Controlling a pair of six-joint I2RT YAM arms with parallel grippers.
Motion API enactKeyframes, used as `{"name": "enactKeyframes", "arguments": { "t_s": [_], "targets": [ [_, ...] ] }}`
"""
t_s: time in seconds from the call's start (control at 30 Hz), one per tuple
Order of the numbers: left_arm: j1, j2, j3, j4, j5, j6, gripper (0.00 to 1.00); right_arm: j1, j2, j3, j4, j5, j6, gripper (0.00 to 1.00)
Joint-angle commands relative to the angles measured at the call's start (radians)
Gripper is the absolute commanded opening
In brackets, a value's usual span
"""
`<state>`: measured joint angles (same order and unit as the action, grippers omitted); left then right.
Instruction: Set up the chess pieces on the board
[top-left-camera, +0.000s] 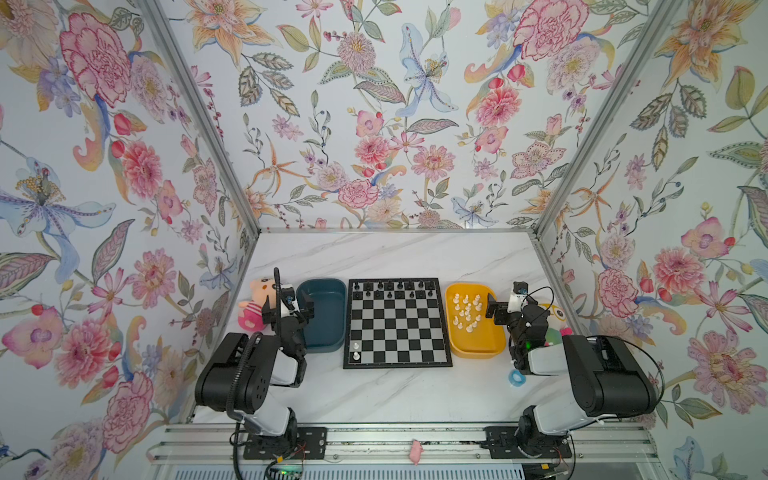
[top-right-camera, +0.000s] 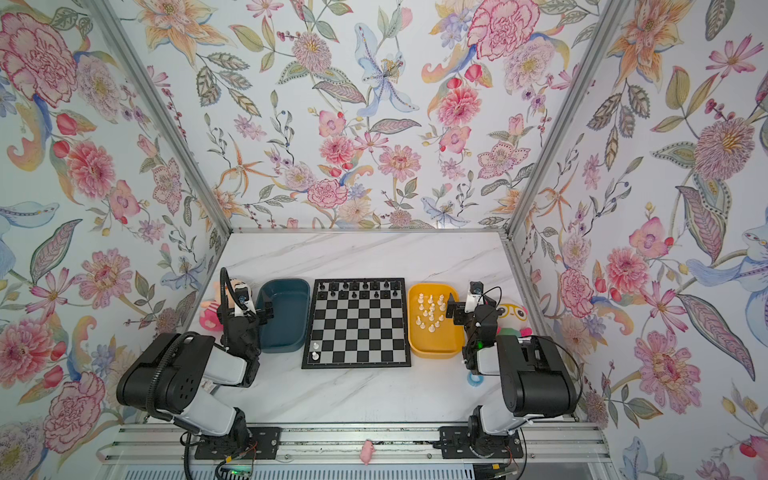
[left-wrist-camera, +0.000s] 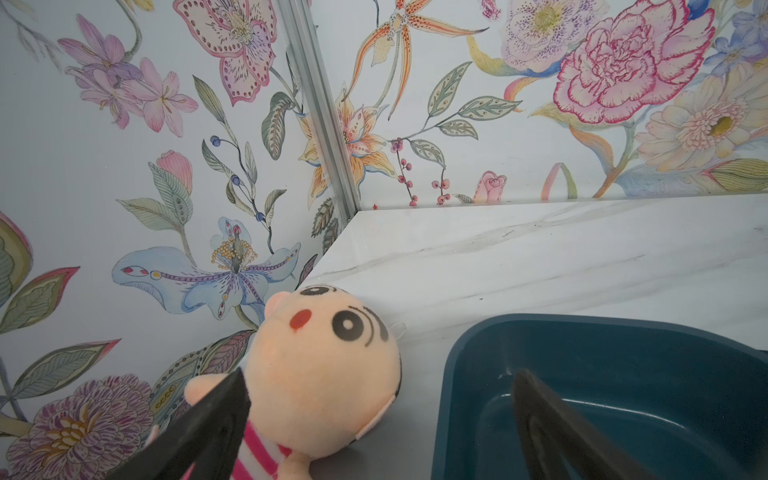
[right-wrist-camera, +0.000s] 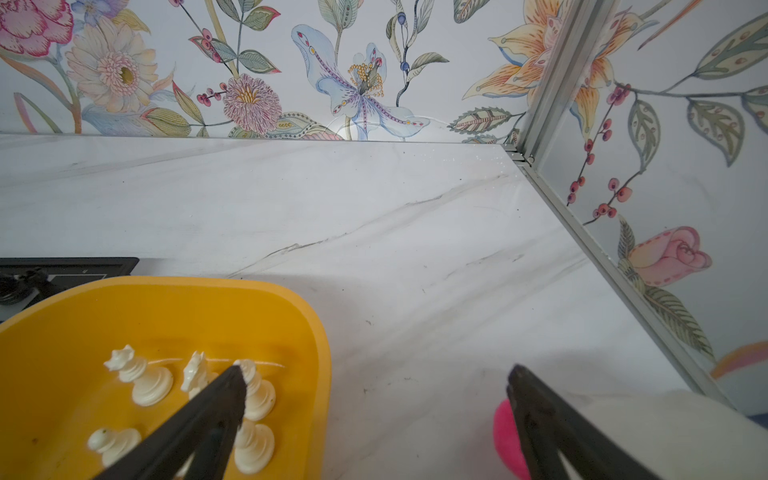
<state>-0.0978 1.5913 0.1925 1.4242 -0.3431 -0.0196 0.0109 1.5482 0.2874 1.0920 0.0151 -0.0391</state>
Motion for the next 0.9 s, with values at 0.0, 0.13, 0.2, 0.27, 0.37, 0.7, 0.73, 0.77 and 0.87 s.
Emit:
{"name": "enactKeyframes", "arguments": {
  "t_s": [0.0, 0.13, 0.2, 0.27, 0.37, 0.7, 0.73, 0.77, 0.87],
  "targets": [
    [0.004, -0.010, 0.010, 0.004, 0.016, -0.009, 0.99, 0.000, -0.002, 0.015, -0.007, 0.002, 0.008, 0.99],
    [0.004, -0.010, 0.012, 0.002, 0.015, -0.008, 0.99, 0.001, -0.002, 0.015, -0.007, 0.002, 0.008, 0.99],
    [0.004, -0.010, 0.011, 0.001, 0.016, -0.009, 0.99, 0.001, -0.002, 0.016, -0.007, 0.002, 0.008, 0.99],
    [0.004, -0.010, 0.012, 0.001, 0.016, -0.009, 0.99, 0.001, -0.002, 0.016, -0.007, 0.002, 0.008, 0.99],
    [0.004, -0.010, 0.011, 0.001, 0.016, -0.009, 0.99, 0.001, -0.002, 0.016, -0.007, 0.002, 0.008, 0.99],
    [0.004, -0.010, 0.012, 0.002, 0.016, -0.009, 0.99, 0.001, -0.003, 0.015, -0.007, 0.002, 0.008, 0.99],
    [0.004, -0.011, 0.010, 0.004, 0.016, -0.009, 0.99, 0.001, -0.002, 0.015, -0.006, 0.002, 0.008, 0.99],
    [0.004, -0.011, 0.010, 0.004, 0.017, -0.009, 0.99, 0.001, -0.003, 0.013, -0.005, 0.002, 0.008, 0.99],
    [0.004, -0.011, 0.009, 0.005, 0.017, -0.009, 0.99, 0.003, -0.006, 0.011, 0.001, 0.006, 0.008, 0.97]
  ]
}}
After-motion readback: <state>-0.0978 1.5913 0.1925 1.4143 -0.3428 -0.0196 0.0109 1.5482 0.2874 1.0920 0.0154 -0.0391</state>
